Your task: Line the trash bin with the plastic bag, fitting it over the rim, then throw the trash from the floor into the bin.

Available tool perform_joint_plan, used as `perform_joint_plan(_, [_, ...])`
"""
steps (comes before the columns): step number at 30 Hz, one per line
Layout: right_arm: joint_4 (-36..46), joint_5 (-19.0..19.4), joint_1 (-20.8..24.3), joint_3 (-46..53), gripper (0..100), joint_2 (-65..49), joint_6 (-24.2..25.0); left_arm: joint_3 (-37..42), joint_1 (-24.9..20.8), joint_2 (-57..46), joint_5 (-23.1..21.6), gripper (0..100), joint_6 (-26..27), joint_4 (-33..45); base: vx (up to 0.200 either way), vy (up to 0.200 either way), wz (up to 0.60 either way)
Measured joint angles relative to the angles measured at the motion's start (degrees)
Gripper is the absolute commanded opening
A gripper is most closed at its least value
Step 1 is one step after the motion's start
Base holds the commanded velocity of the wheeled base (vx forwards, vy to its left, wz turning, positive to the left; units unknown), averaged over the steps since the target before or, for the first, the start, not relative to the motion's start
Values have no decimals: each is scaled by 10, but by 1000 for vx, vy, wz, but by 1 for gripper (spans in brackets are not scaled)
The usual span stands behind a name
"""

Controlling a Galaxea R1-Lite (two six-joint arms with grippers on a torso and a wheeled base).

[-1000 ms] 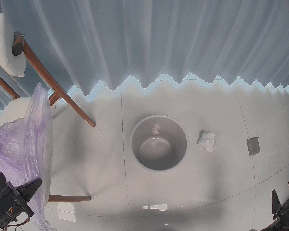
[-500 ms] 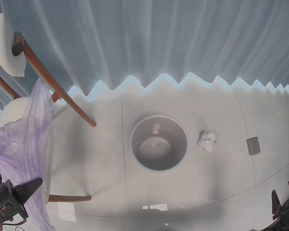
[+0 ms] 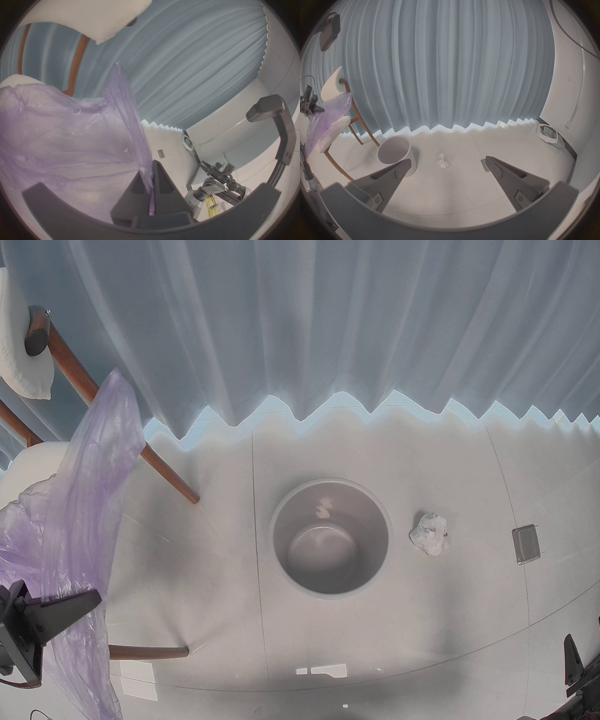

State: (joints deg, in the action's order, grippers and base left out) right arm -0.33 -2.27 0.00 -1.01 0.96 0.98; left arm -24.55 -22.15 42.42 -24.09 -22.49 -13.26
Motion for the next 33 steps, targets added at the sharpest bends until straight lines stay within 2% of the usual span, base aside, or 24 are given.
perform_joint_plan(4, [0,0,0,0,100,0,0,-28,0,23,-44,0,2,-1,0,0,0])
perform_joint_plan(10, [0,0,0,0,100,0,0,-84,-4,71,-80,0,4,-2,0,0,0])
perform_joint_plan(16, [0,0,0,0,100,0,0,-150,-21,131,-85,0,4,-9,0,0,0])
perform_joint_plan(25, [0,0,0,0,100,0,0,-233,-62,235,-85,0,3,-65,0,0,0])
perform_joint_plan(33, [0,0,0,0,100,0,1,-304,-98,308,-82,0,3,-69,0,0,0])
